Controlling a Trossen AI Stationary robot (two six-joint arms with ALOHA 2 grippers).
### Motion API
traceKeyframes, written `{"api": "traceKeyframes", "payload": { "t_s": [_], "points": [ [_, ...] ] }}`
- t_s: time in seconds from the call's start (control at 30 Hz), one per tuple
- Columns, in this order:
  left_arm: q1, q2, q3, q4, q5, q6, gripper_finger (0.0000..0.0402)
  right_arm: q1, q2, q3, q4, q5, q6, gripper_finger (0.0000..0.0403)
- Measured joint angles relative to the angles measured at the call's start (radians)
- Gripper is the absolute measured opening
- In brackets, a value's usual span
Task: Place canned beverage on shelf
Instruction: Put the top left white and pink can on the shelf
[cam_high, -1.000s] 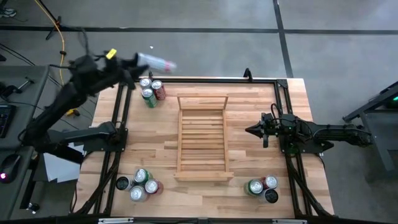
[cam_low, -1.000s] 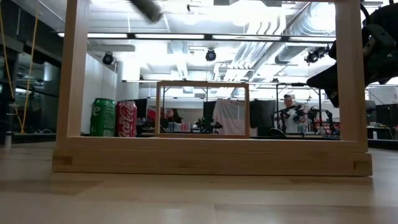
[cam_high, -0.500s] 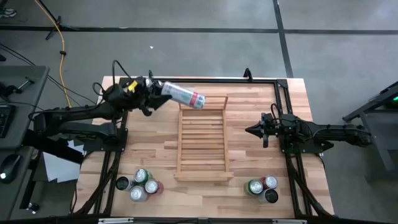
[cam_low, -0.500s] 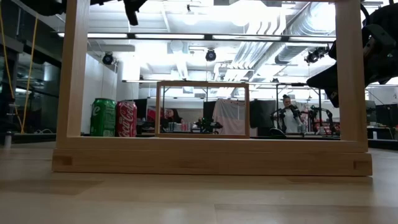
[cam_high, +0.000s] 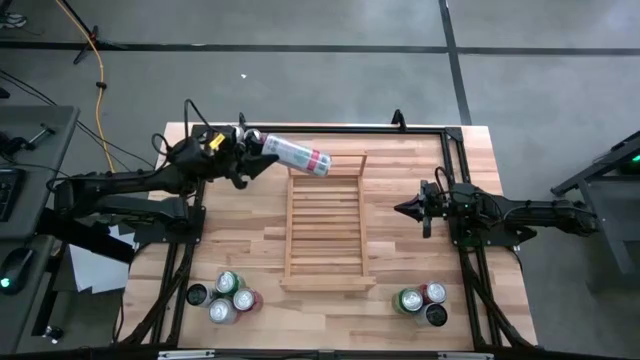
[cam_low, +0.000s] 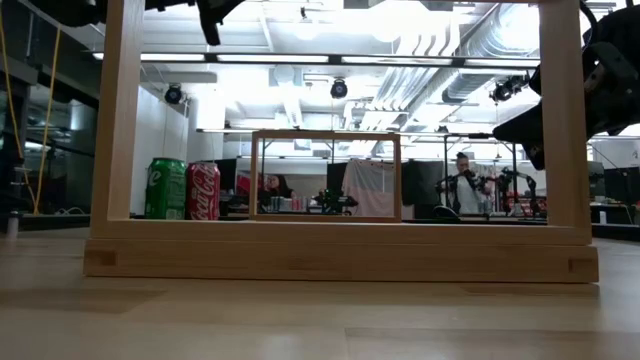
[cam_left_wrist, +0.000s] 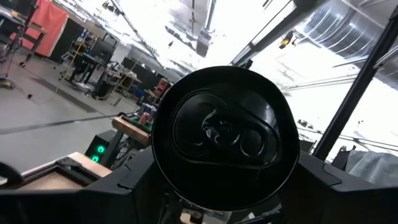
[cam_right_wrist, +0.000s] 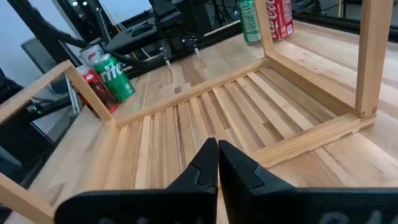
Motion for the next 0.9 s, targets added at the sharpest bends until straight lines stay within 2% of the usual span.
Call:
{"api": "traceKeyframes", "payload": {
  "t_s": [0.13,0.27,0.33,0.43,0.53,0.67,0.77,0.9],
  "points": [
    [0.0,0.0,0.0,-0.014,-0.001,-0.001,0.0228,0.0,-0.001,0.0,0.214,0.042,0.337,0.0],
    [0.0,0.0,0.001,-0.051,-0.001,0.02,0.0228,0.0,0.0,0.0,0.402,0.265,0.564,0.0],
    [0.0,0.0,0.025,-0.127,-0.001,0.049,0.0228,0.0,0.002,0.0,0.487,0.373,0.594,0.0],
    [0.0,0.0,0.116,-0.339,-0.001,0.138,0.0228,0.0,0.021,0.001,0.637,0.414,0.587,0.0],
    [0.0,0.011,0.221,-0.563,0.002,0.259,0.0228,-0.001,0.068,0.047,0.733,0.342,0.509,0.0],
    [0.003,0.029,0.308,-0.722,0.008,0.377,0.0228,0.0,0.199,0.201,0.706,0.194,0.382,0.0],
    [0.004,0.03,0.355,-0.818,0.008,0.457,0.0228,0.0,0.341,0.357,0.59,0.106,0.242,0.0],
    [0.003,0.062,0.419,-1.013,-0.011,0.513,0.0228,-0.002,0.507,0.585,0.294,0.028,0.056,0.0]
  ]
}}
